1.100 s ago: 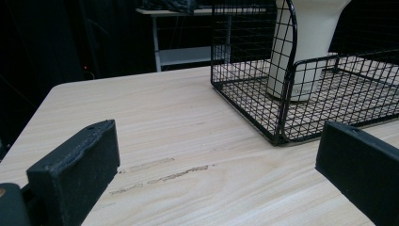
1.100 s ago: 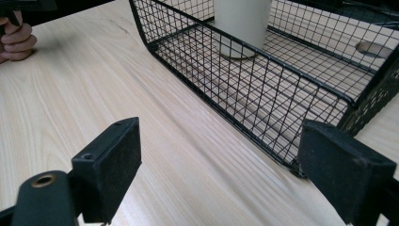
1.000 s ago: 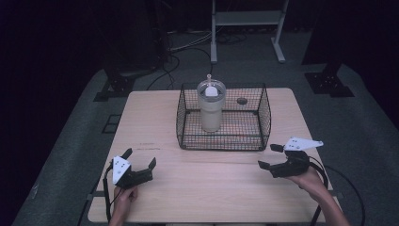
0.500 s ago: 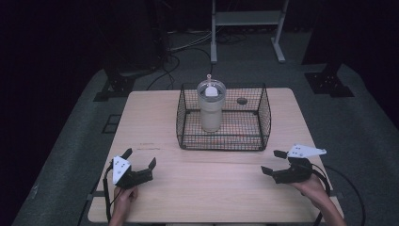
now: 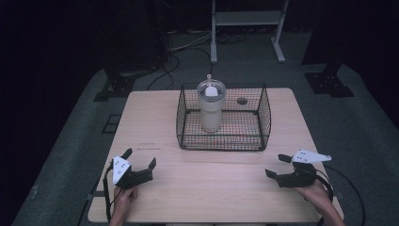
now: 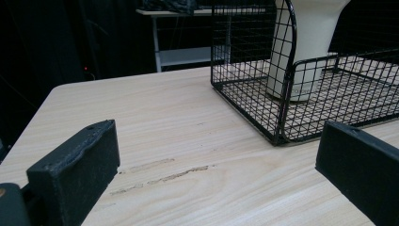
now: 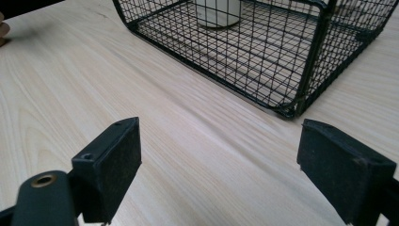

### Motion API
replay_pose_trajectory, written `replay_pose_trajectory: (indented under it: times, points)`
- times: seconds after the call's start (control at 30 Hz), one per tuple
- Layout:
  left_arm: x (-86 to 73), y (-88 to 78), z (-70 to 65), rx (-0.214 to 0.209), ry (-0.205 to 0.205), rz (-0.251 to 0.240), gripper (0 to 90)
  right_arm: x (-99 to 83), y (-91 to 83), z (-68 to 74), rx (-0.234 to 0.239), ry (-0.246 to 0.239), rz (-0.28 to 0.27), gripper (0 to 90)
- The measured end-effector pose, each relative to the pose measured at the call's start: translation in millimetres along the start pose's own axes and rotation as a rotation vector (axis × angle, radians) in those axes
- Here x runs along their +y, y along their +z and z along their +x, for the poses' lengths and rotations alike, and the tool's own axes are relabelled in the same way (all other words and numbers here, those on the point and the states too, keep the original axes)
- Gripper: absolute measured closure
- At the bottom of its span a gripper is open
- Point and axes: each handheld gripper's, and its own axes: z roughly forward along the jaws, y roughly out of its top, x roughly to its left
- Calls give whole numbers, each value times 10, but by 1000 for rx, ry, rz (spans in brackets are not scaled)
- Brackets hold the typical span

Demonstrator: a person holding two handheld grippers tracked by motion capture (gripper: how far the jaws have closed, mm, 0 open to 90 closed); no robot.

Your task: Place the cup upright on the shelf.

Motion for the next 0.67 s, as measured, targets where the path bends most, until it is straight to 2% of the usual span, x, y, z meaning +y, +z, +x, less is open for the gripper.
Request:
replay_pose_trajectory:
  times: [0.4, 0.57, 0.67]
  points:
    - [0, -1, -4, 1, 1, 0, 0, -185, -47, -10, -32, 35, -14, 135]
    - [0, 2, -7, 4, 3, 1, 0, -249, -90, 52, -69, 34, -54, 135]
    - [-1, 4, -17, 4, 8, -2, 0, -299, -118, 101, -92, 47, -103, 135]
